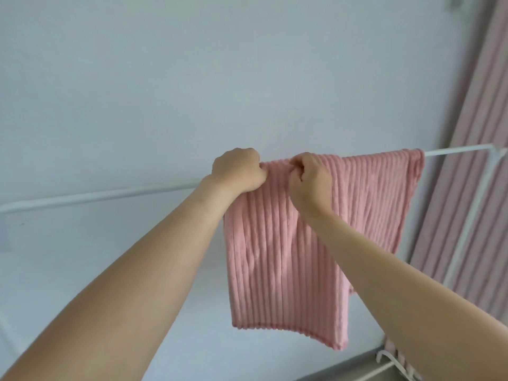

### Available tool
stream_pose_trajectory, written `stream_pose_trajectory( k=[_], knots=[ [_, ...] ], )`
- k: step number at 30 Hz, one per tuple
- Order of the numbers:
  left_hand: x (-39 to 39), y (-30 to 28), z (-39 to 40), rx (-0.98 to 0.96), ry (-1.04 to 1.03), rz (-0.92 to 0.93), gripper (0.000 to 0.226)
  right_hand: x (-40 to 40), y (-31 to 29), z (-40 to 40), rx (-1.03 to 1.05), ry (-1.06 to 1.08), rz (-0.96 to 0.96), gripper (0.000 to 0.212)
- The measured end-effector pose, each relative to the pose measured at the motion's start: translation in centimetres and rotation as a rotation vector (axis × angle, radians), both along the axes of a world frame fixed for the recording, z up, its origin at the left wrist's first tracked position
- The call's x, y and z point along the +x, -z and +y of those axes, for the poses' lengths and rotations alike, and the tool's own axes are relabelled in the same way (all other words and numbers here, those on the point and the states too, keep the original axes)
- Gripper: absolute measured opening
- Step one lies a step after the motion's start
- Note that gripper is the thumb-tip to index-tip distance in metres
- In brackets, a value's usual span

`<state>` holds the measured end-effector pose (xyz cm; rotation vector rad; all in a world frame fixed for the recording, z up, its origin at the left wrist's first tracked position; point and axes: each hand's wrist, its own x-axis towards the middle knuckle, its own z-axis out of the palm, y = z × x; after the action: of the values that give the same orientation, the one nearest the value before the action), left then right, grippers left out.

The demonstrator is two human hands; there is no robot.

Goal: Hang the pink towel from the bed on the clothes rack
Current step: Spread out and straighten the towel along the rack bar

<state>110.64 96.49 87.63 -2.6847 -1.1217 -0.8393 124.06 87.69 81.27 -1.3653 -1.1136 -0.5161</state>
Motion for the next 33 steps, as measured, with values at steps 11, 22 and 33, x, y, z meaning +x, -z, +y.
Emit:
stream_pose_trajectory(
  k=[11,22,33],
  knots=[
    [13.4,2.5,-3.4,0.134,-0.032,0.127,0.057,15.4,-1.6,-1.1,-0.389,0.165,0.021,0.050],
    [6.0,4.8,-0.4,0.444,-0.186,0.051,0.053,19.3,0.1,-0.7,-0.507,0.280,-0.115,0.006],
    [-0.1,8.9,-3.2,0.449,-0.171,-0.769,0.031,-0.4,1.6,1.4,-0.005,0.107,0.095,0.033]
  ],
)
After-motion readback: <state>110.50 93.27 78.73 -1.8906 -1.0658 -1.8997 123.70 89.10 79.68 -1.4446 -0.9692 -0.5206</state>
